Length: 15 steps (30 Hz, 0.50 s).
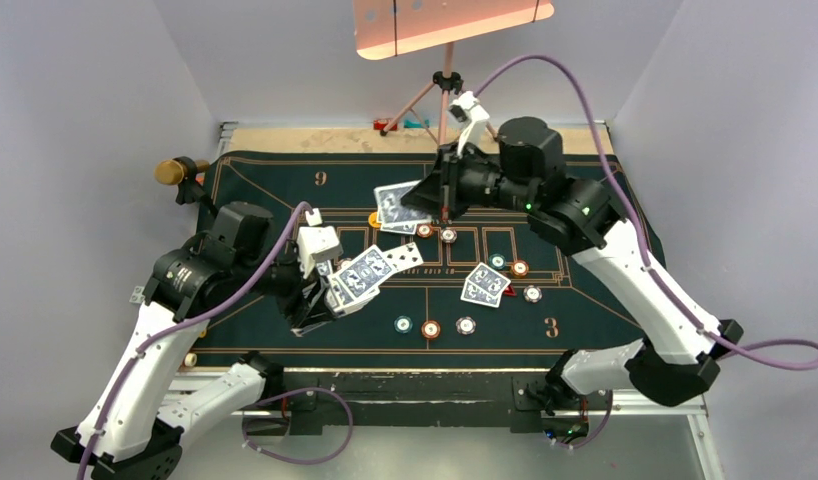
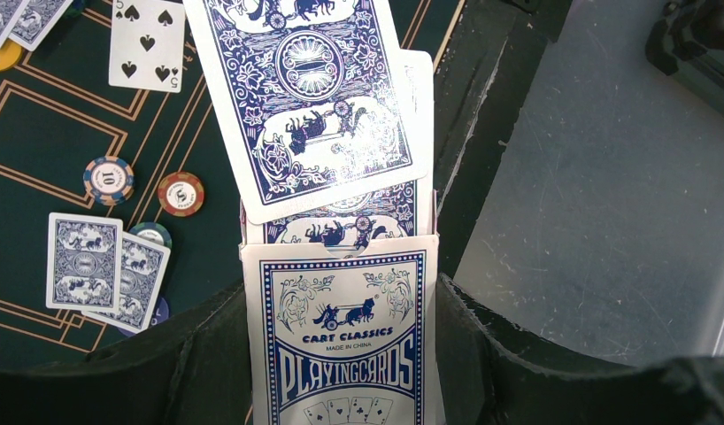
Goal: Distribute texas hold em gaming equipment
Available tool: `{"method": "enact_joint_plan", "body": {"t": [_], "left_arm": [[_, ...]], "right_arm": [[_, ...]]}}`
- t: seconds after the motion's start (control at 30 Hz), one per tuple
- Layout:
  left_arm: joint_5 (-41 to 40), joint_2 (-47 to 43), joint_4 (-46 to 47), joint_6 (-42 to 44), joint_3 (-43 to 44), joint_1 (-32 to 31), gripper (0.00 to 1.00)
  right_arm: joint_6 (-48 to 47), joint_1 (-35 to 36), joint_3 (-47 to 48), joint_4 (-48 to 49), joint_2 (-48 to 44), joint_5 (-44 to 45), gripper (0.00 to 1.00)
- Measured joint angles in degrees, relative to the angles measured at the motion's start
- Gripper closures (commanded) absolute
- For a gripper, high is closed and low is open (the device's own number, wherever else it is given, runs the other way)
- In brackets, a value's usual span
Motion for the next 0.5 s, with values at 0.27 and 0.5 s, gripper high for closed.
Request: {"method": "enact_joint_plan", "body": {"t": [0.27,0.5], "left_arm": [[0.04,-0.44,-0.35,0.09,0.35,0.00,0.98],[0.07,-1.07,-0.50,0.13,0.66,0.00,0.97]], "right_arm": [[-6.01,-3.74,-1.66,-6.40,4.35,19.41,1.00],[-7.78,-3.45,-1.68,-10.47,18.53,40.24,1.00]]}}
